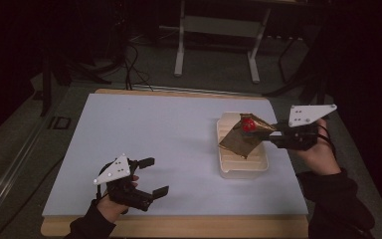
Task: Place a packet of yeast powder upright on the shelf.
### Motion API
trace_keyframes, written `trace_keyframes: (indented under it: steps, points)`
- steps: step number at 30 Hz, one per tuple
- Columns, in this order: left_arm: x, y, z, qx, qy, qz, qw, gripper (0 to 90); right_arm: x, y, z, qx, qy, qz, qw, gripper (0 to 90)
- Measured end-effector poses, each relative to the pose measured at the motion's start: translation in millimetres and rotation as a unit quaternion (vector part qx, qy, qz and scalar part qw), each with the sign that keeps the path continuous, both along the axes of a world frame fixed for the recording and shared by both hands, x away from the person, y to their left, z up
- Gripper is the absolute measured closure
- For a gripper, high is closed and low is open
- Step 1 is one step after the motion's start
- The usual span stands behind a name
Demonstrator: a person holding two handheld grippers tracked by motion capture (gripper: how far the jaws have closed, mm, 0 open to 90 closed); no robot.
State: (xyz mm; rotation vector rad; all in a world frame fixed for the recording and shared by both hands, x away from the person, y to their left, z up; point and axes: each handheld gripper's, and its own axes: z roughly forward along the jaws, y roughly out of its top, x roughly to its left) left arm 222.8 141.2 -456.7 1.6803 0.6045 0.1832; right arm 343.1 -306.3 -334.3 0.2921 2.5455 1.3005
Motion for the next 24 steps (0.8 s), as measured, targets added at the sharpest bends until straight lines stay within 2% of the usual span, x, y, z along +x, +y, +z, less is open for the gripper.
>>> trace_keyframes:
  steps: [3, 7, 13, 18, 24]
  points:
    - [-1.5, -0.5, -2.0, 0.003, 0.002, -0.004, 1.0000, 1.6, 1.9, -3.3, -0.7, -0.008, 0.004, 0.001, 1.0000, 76.8]
    - [-1.5, 1.3, -5.7, 0.002, 0.005, -0.001, 1.0000, 1.6, 6.2, -8.3, 0.2, -0.039, 0.012, 0.014, 0.9991, 76.8]
    - [1.2, 5.6, -9.3, -0.003, 0.010, 0.008, 0.9999, 1.7, 13.2, -6.4, -1.9, -0.069, 0.042, 0.024, 0.9964, 76.9]
    - [3.1, 9.0, -11.5, -0.006, 0.012, 0.014, 0.9998, 1.6, 18.5, 1.5, -5.5, -0.083, 0.045, 0.034, 0.9949, 76.9]
    - [3.9, 10.6, -13.0, -0.008, 0.015, 0.017, 0.9997, 1.6, 25.5, 10.4, -11.0, -0.088, 0.054, 0.040, 0.9938, 77.0]
